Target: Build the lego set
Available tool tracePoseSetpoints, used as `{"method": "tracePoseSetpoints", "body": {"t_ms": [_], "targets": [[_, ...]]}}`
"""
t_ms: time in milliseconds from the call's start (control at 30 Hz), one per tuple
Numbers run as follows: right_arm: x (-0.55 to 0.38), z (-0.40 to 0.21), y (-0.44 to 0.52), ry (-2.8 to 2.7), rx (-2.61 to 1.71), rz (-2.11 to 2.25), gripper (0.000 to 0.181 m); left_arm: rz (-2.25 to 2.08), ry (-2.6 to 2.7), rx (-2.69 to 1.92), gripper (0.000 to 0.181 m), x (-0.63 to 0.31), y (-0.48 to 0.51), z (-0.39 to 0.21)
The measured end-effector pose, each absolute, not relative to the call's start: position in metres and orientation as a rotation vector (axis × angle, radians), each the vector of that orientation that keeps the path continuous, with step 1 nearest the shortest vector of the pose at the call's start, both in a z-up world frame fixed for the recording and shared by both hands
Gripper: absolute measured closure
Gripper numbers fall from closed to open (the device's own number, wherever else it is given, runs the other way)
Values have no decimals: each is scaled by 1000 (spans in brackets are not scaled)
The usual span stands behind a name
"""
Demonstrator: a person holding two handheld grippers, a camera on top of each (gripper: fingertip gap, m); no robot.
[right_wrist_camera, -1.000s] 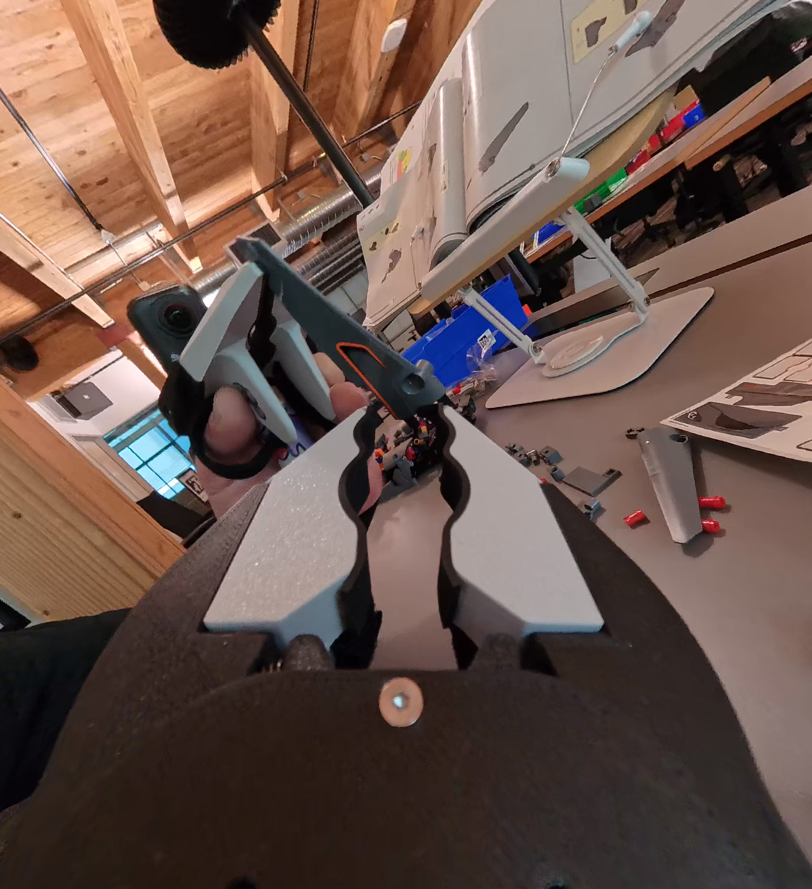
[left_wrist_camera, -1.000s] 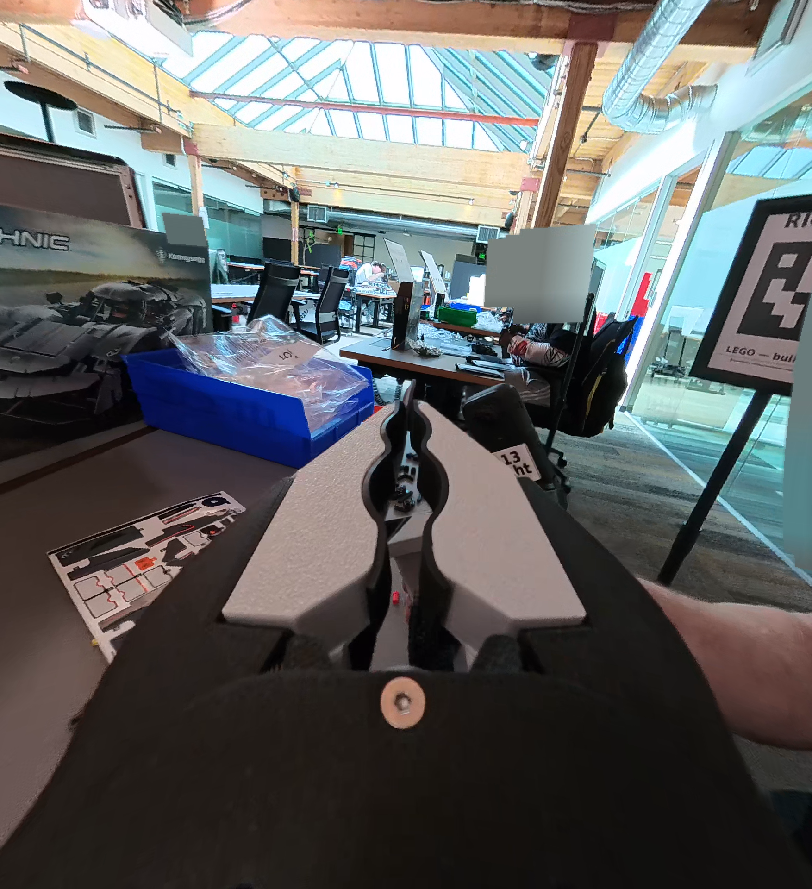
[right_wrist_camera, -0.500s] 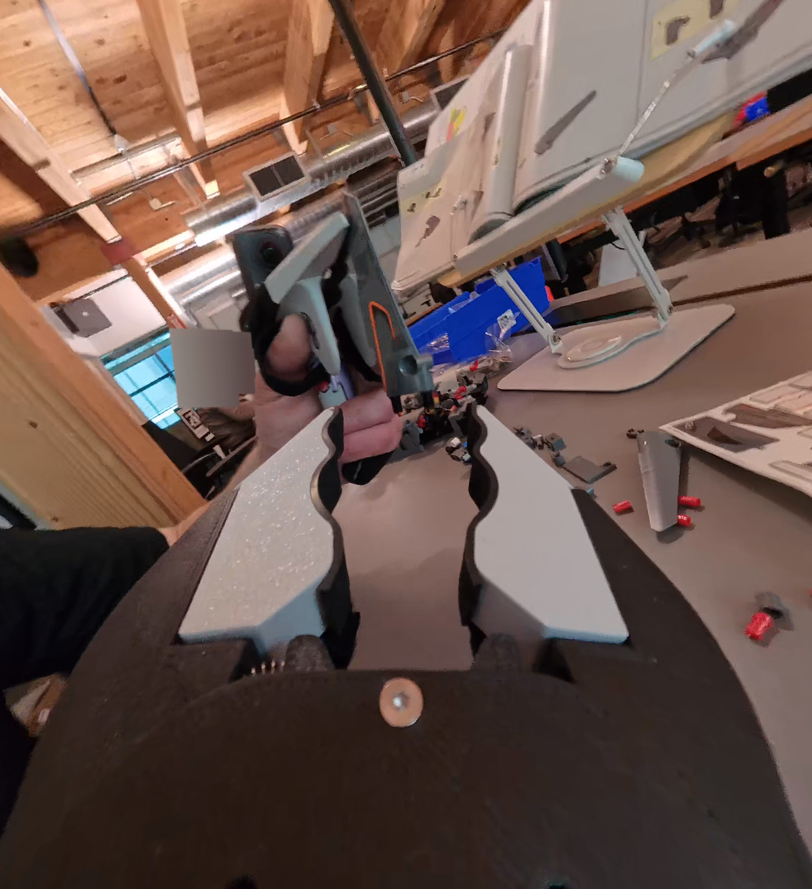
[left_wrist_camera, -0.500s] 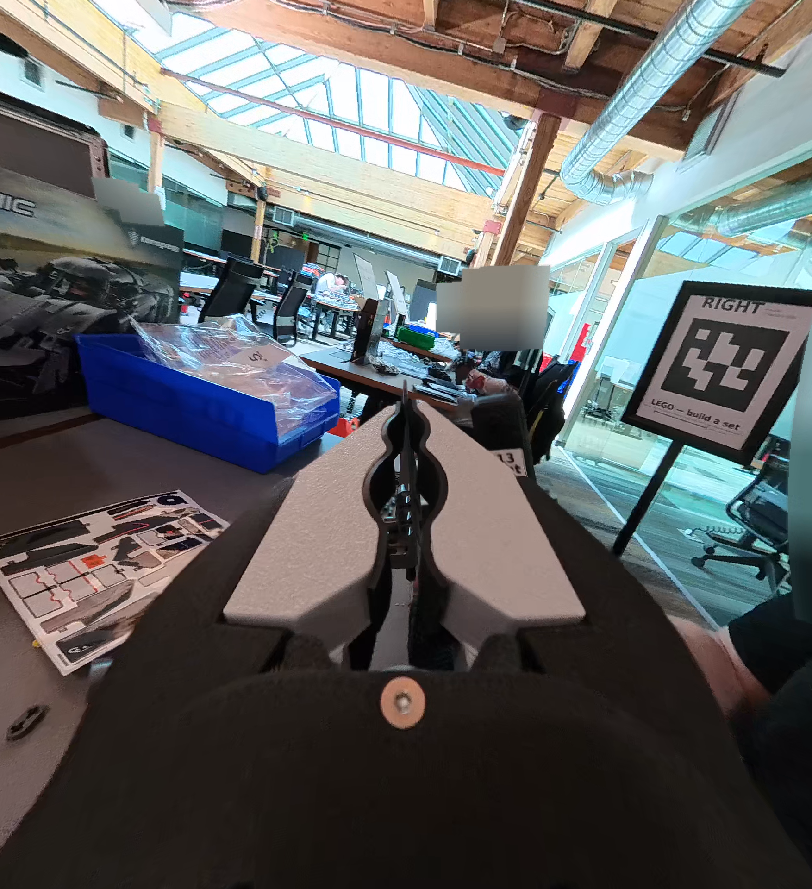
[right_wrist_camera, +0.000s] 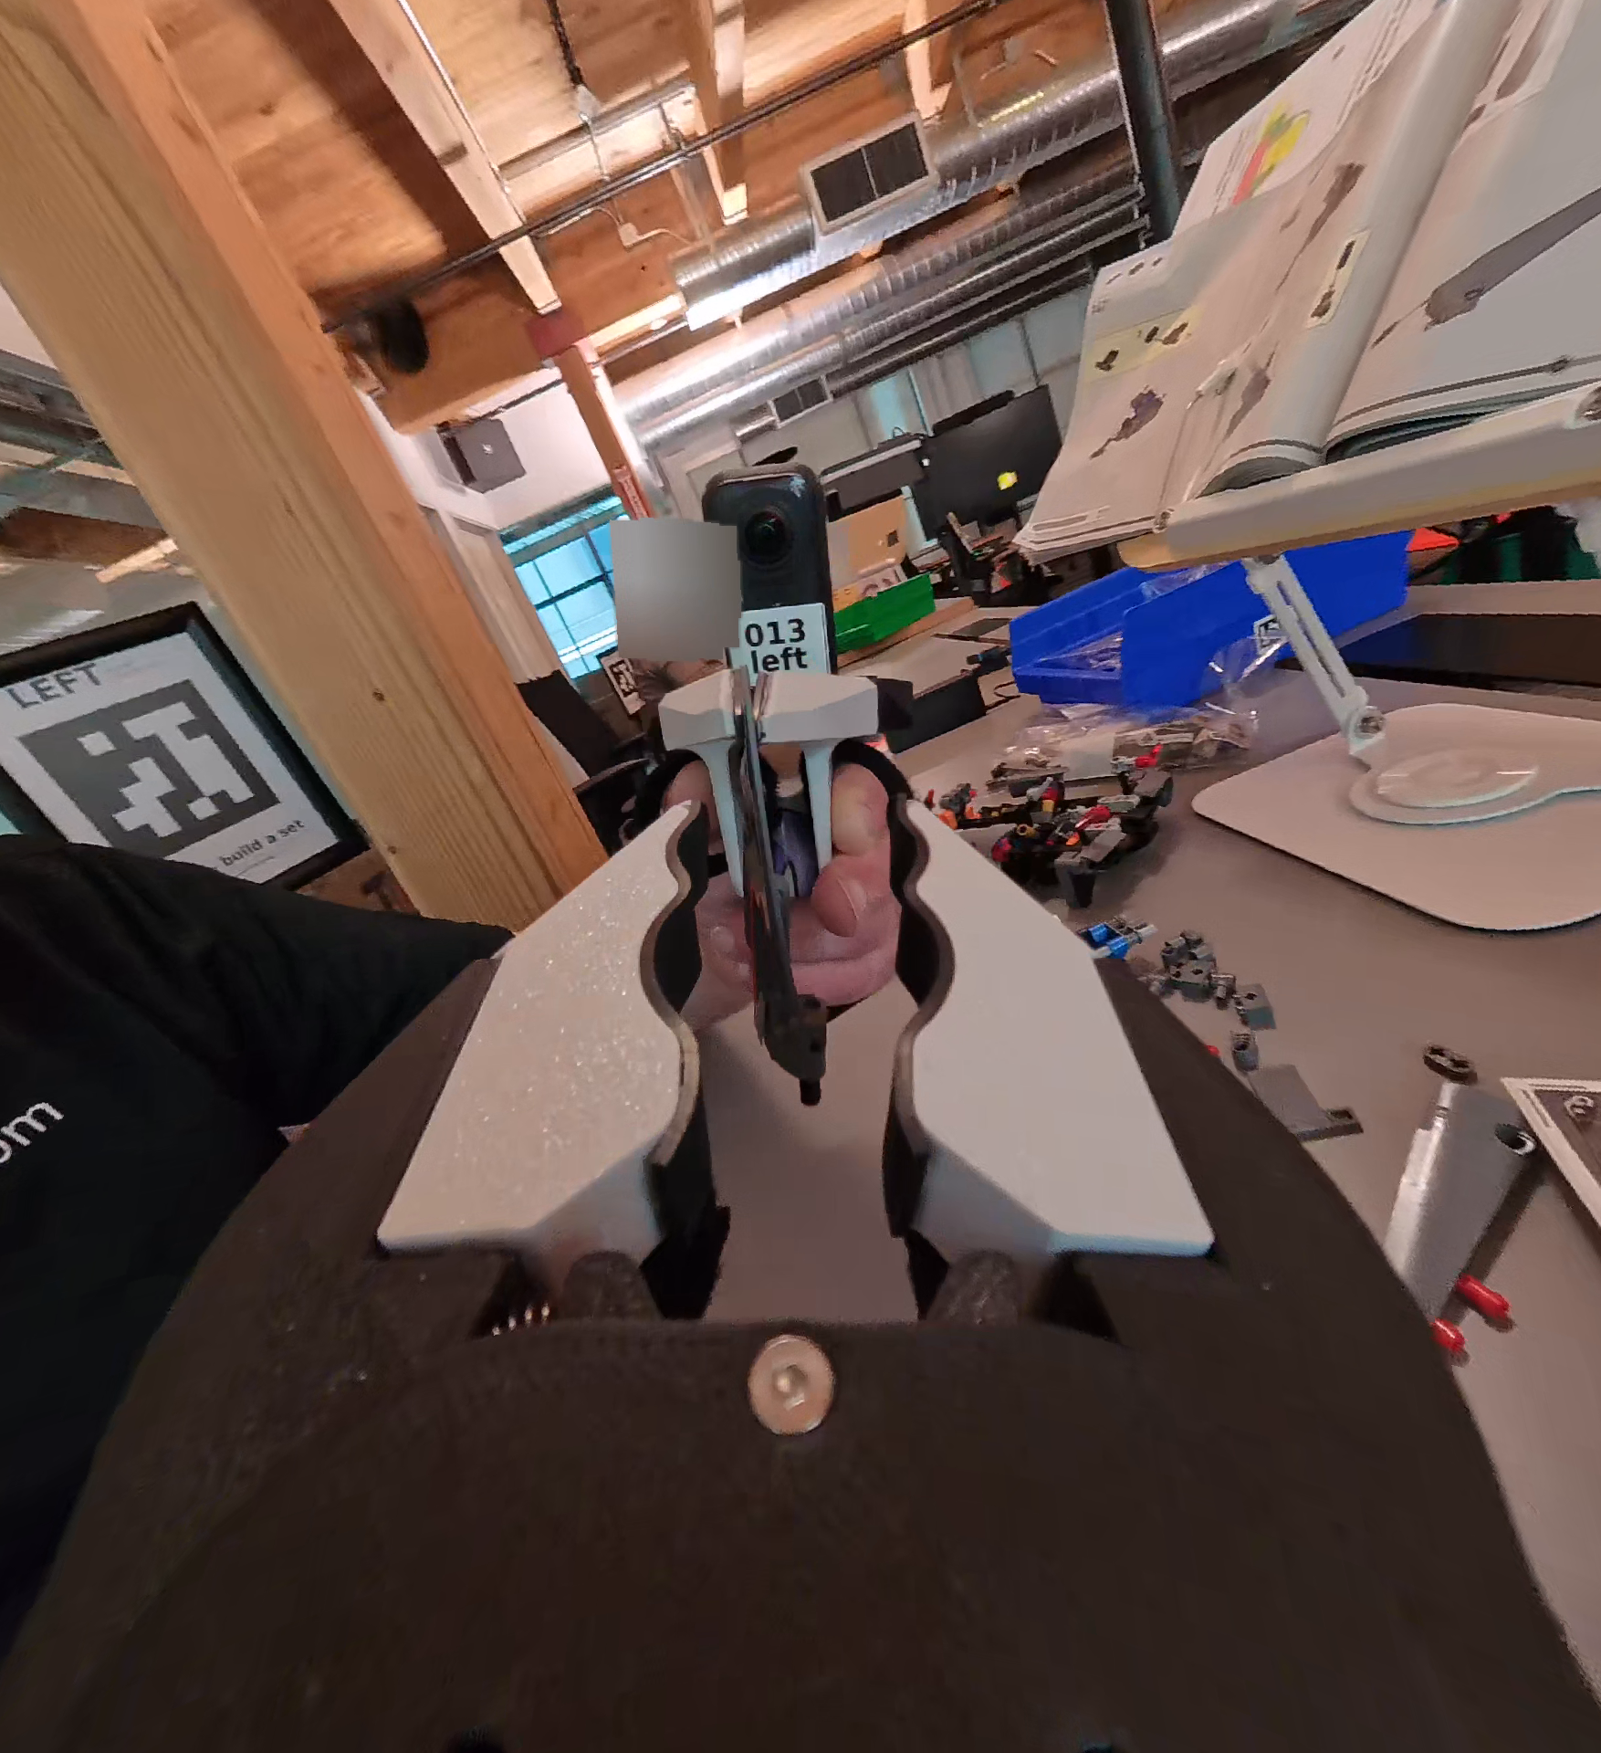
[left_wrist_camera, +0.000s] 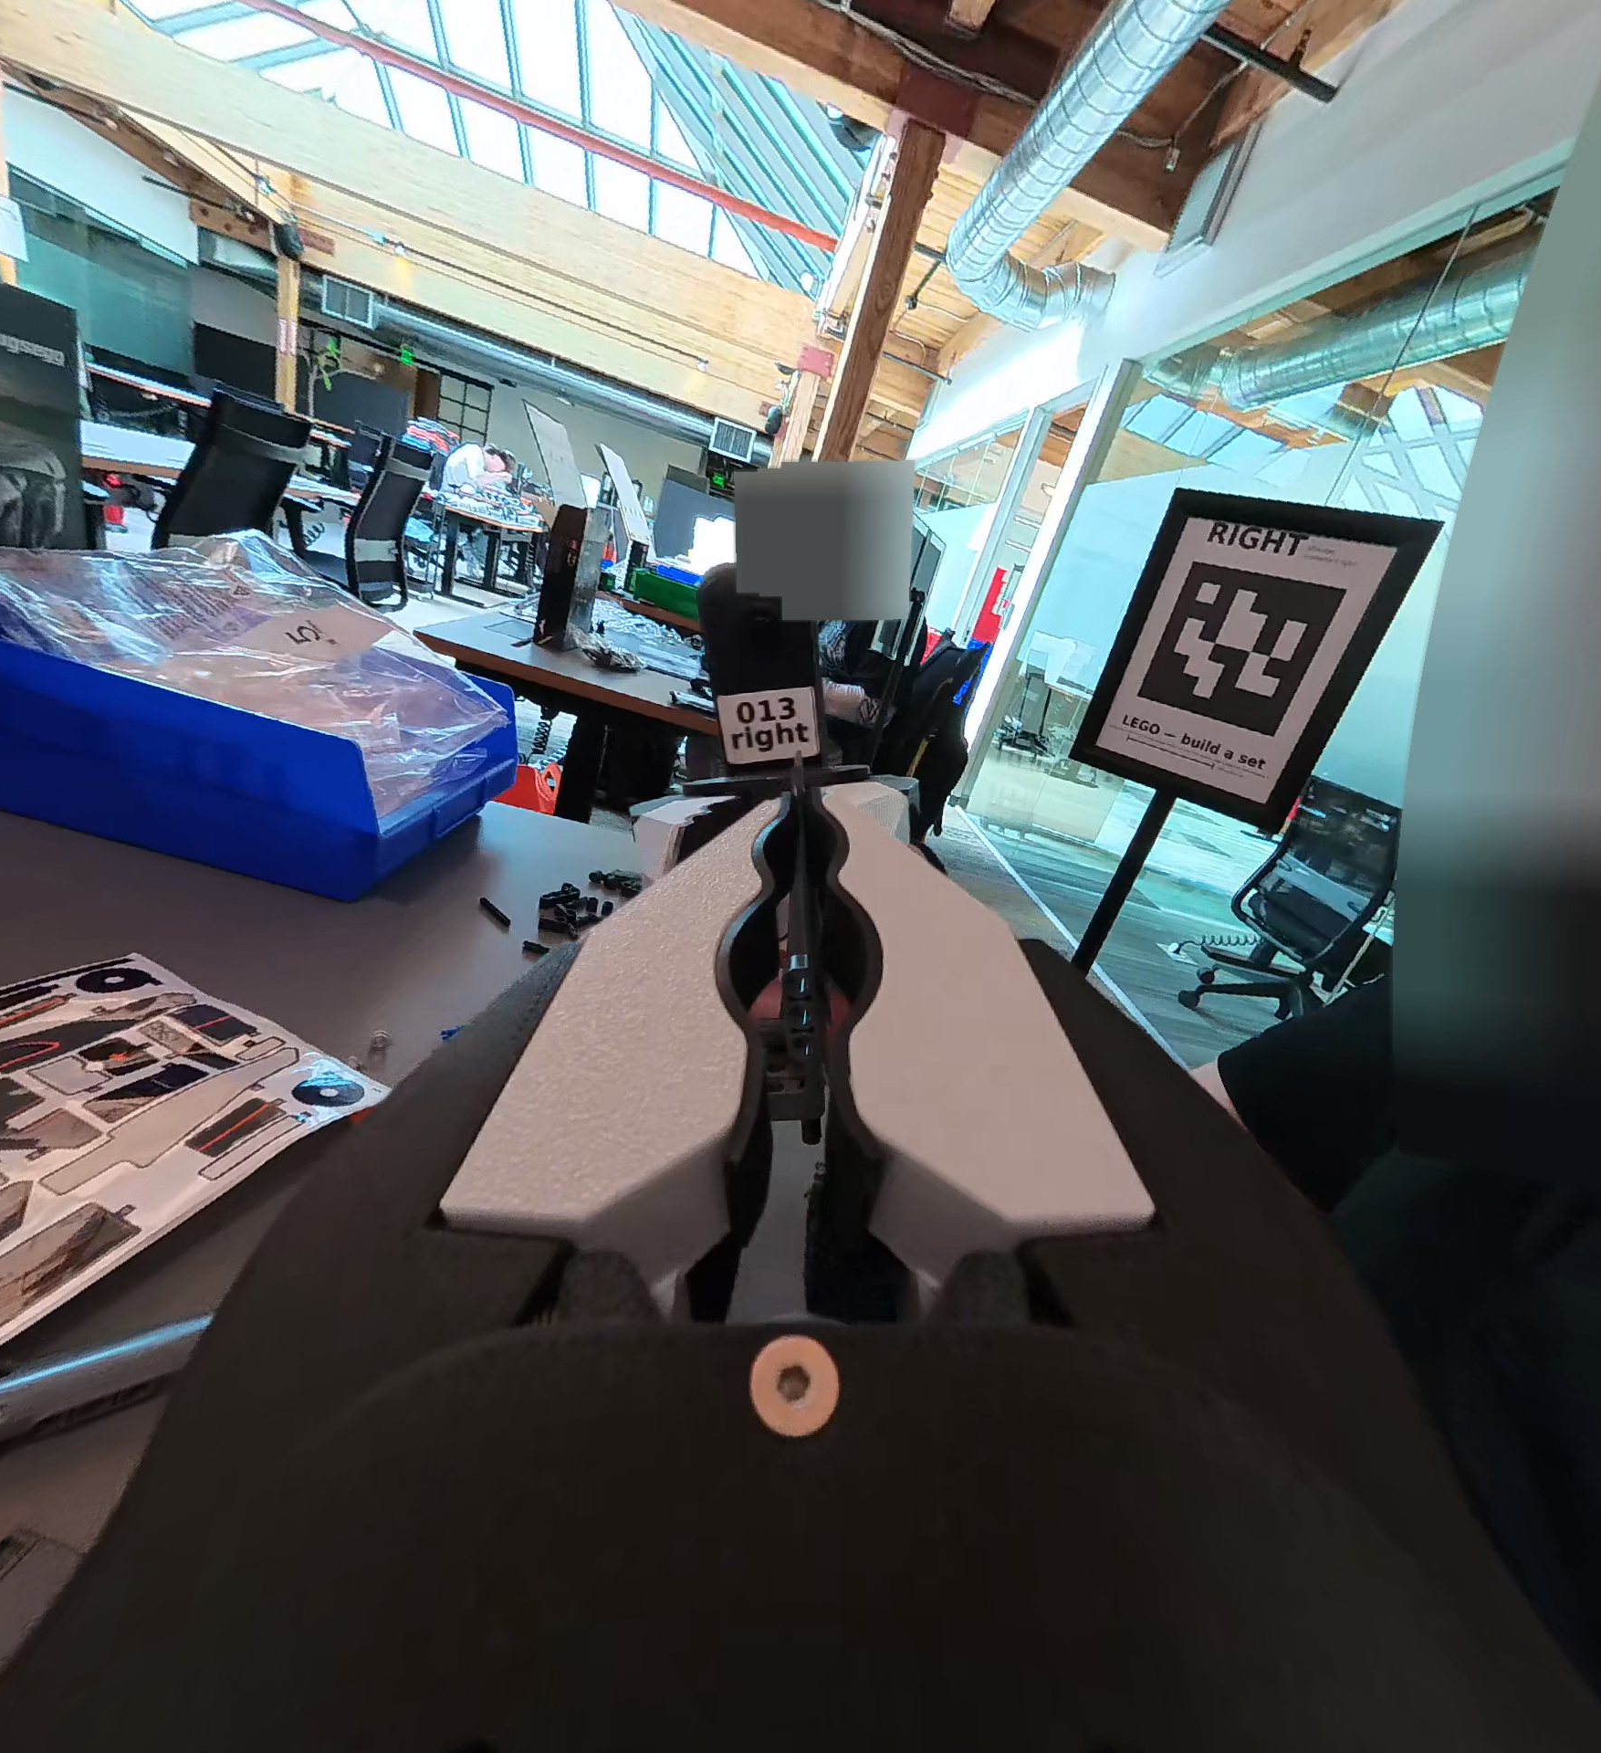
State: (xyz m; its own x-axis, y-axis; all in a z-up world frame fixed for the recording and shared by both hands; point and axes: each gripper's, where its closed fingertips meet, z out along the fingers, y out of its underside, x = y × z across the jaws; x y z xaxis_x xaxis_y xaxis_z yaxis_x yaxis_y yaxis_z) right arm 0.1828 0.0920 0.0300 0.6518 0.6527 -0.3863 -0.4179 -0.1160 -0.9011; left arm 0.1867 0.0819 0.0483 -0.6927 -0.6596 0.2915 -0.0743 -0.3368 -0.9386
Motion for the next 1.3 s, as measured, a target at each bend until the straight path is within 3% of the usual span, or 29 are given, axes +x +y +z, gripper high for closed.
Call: {"method": "tracePoseSetpoints", "body": {"t_ms": [267,433,1000,1300], "targets": [[181,31,96,-217,-1396,981,159,-2086,1525,-957,181,188,81,46],[177,32,93,-253,-1396,984,181,-2075,1516,-974,181,191,83,43],[175,22,91,-302,-1422,944,181,-2018,1481,-949,181,193,85,45],[212,46,84,-155,-1231,948,181,-1869,1565,-995,150,204,86,29]]}}
